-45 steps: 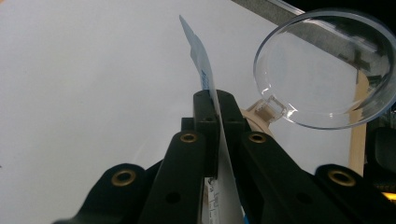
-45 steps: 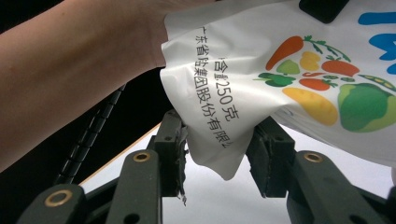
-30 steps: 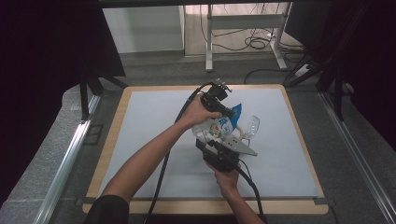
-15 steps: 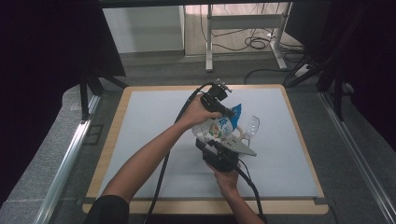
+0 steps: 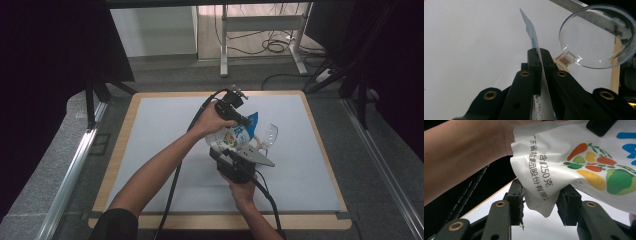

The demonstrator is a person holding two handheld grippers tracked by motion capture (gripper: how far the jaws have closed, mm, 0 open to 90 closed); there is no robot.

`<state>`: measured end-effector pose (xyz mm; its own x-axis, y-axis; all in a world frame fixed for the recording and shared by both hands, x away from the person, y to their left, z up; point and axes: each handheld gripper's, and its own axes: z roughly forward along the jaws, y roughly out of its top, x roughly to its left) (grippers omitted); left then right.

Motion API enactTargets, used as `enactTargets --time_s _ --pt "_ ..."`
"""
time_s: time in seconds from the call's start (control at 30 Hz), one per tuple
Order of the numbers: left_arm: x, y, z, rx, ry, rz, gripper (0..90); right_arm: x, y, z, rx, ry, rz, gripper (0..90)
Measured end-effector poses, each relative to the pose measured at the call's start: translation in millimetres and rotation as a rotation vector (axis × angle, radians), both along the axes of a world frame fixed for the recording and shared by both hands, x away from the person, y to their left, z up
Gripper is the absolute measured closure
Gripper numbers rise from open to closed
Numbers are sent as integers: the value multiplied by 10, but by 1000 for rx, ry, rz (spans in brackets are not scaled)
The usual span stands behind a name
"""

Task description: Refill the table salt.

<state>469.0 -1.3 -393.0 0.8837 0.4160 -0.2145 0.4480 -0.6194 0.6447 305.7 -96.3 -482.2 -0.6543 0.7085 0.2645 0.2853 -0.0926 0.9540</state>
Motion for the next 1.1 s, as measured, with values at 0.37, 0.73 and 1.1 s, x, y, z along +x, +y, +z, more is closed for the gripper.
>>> enactTargets --time_s 0.37,0.73,1.1 --pt "4 -1 -2 1 -2 1 898 5 5 -6 1 -1 -6 607" --pt "2 6 18 -2 -6 2 897 -2 16 -3 10 -3 -13 607" --pt "5 8 7 -3 -4 2 897 2 19 -10 13 -3 -13 607"
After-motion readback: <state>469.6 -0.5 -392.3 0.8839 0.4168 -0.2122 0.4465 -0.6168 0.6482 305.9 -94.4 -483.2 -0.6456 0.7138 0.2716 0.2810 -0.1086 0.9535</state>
